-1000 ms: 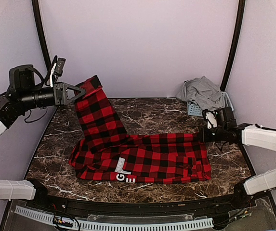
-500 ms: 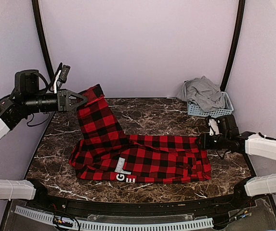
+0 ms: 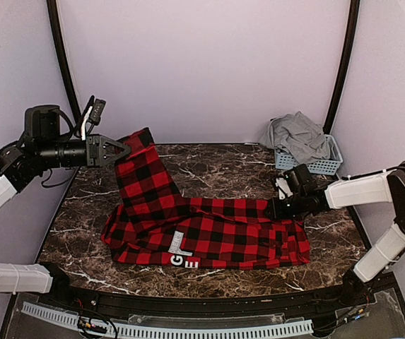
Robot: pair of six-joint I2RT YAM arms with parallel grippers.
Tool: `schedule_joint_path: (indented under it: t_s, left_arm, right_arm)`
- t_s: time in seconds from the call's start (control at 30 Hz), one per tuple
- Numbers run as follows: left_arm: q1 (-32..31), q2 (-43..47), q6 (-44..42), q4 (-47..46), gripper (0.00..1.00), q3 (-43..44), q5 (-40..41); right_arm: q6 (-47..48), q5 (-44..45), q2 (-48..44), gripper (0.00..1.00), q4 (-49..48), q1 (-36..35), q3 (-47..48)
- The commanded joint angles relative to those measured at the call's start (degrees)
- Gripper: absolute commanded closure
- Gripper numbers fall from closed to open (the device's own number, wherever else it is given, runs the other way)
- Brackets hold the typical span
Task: Fold and stack the long sleeve shirts
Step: Fold the 1/3-folded shirt at the center of the board, then pass from the left arm to the right
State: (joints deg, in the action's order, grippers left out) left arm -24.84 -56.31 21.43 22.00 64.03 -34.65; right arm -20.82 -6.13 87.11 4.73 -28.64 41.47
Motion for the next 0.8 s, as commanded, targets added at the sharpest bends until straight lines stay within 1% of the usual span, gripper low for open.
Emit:
schedule_joint_path:
  t_s: [0.0, 0.17, 0.3, 0.4, 0.5, 0.6, 0.7, 0.77]
  left_arm:
    - [0.32, -1.69, 0.09, -4.88, 1.0, 2.15, -5.29]
    - [0.32, -5.23, -0.04, -7.41, 1.0, 3.14, -9.59]
    - [0.32, -8.17, 1.78, -9.13, 0.99, 2.14, -11.96]
    - [0.32, -11.05, 3.9, -11.05, 0.99, 1.57, -14.06]
    - [0.09, -14.15, 5.33, -12.62, 0.99, 1.18, -17.54]
    - [-1.28, -18.12, 6.78, -14.88, 0.99, 0.33, -18.52]
    - [-3.4, -23.51, 8.07, -16.53, 0.97, 0.03, -19.53]
    - [-5.97, -27.15, 9.37, -17.89, 0.96, 0.25, -19.84]
  right_arm:
    - [-0.63, 0.1, 1.37, 0.63, -2.04, -1.59, -2.6]
    - [-1.18, 2.42, -0.48, 0.63, -2.54, -1.94, -6.33]
    - [-0.45, 3.55, -2.58, 0.61, -1.45, -1.9, -5.9]
    - [0.45, 2.16, -4.73, 0.59, -0.99, -1.94, -4.4]
    - [3.05, -1.14, -7.47, 0.56, -1.01, -2.39, -2.73]
    - [7.6, -4.89, -10.74, 0.5, -0.93, -3.89, -1.06]
    - [10.77, -6.75, -14.22, 0.38, -0.92, -5.96, 0.17]
    - [12.33, -7.09, -16.74, 0.31, -2.2, -7.74, 0.45]
